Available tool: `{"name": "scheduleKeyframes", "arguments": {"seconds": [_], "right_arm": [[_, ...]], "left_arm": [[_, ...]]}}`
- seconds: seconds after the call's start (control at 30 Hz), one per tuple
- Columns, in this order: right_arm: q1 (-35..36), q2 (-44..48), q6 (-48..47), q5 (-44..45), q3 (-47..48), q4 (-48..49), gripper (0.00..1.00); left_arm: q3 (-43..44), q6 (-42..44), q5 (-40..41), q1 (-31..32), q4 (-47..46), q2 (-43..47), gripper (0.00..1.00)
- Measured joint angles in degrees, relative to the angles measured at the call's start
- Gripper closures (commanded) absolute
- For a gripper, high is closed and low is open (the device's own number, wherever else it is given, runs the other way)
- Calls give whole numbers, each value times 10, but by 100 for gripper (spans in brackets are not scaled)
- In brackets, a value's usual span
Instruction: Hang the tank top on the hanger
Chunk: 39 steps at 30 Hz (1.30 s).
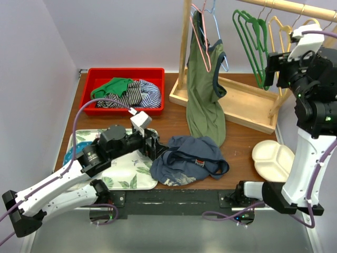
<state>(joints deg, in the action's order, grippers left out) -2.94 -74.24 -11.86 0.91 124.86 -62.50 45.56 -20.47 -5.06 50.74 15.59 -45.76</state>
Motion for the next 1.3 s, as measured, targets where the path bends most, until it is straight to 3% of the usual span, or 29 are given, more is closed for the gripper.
{"name": "scheduleKeyframes", "arguments": {"seconds": [0.27,0.5,0.67,0.83,0.87,1.03,1.3], "right_arm": [[-100,-91,34,-21,64,7,21],[-118,-145,43,-52,52,6,27],[-124,-164,43,-54,50,7,42],[-130,-179,42,-61,47,9,69],[-130,-181,44,-65,45,9,78],[-132,-193,43,-79,34,10,97],[-135,-193,39,-101,37,13,100]], "left_arm": [[-27,-1,0,0,6,42,0],[-31,-1,6,0,18,71,0],[-36,-1,9,0,21,80,0],[-42,-1,10,0,25,84,0],[-42,-1,11,0,25,84,0],[-42,-1,12,0,25,85,0],[-42,-6,20,0,26,96,0]]}}
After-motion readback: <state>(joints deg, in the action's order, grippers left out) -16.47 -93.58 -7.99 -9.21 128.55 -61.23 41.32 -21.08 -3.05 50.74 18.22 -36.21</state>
